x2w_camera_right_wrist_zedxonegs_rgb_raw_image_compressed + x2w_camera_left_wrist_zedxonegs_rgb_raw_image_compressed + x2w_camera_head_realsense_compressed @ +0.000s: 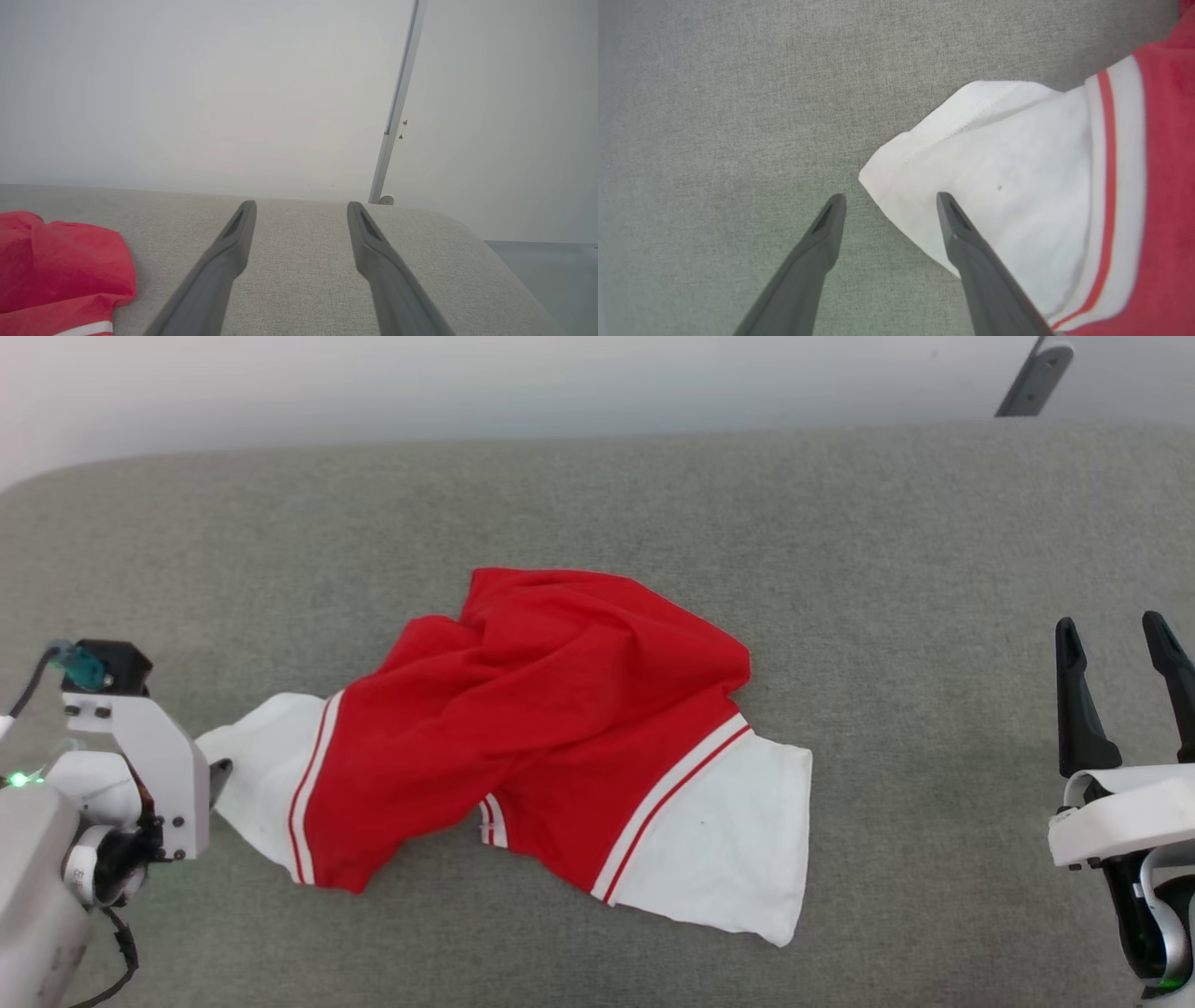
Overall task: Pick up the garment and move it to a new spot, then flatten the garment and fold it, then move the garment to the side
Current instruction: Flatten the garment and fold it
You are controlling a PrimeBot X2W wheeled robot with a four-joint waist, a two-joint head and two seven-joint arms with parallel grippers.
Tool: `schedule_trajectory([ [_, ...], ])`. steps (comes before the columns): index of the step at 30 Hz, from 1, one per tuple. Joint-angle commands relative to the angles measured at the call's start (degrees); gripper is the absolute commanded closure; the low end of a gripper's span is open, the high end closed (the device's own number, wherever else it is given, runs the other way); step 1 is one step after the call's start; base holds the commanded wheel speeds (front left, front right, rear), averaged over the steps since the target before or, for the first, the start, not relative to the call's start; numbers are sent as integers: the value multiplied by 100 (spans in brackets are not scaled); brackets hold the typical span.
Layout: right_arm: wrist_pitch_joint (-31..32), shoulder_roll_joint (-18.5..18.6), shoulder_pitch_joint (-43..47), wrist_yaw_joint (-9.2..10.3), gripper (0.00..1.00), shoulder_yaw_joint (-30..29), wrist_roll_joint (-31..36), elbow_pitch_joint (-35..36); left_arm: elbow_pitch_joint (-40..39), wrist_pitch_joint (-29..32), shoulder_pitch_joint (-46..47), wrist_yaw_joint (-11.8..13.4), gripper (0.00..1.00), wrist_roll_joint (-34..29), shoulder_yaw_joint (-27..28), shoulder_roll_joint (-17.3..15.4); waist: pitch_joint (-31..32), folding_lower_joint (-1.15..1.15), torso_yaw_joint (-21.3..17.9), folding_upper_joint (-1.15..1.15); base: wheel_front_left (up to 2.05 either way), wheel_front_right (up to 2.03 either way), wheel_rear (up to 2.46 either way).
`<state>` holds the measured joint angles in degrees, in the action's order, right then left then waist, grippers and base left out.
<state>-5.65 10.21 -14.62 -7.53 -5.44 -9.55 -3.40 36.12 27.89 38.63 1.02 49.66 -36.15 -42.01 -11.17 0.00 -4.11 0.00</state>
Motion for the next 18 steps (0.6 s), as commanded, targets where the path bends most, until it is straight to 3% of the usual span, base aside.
schedule_trajectory([
  [1, 10, -8, 71, 9, 0, -24, 1, 33, 11, -15, -54, 20, 0, 38, 23, 3, -66, 0, -65, 0, 0, 0, 0],
  [14, 177, 40, 105, 9, 0, -24, -21, 275, 413, 58, 93, -4, 0, 180, 49, 110, -263, 0, -193, 0, 0, 0, 0],
  [15, 202, 34, 108, 9, 0, -11, -17, 283, 442, 76, 108, -18, 4, 177, 38, 117, -269, 0, -194, 0, 0, 0, 0],
  [17, 244, 34, 106, 9, 0, 17, -37, 293, 495, 97, 129, -33, 33, 189, 34, 132, -282, 0, -196, 0, 0, 0, 0],
  [18, 263, 40, 103, 9, 0, 42, -50, 292, 529, 141, 118, -50, 77, 225, 31, 153, -287, 0, -195, 0, 0, 0, 0],
])
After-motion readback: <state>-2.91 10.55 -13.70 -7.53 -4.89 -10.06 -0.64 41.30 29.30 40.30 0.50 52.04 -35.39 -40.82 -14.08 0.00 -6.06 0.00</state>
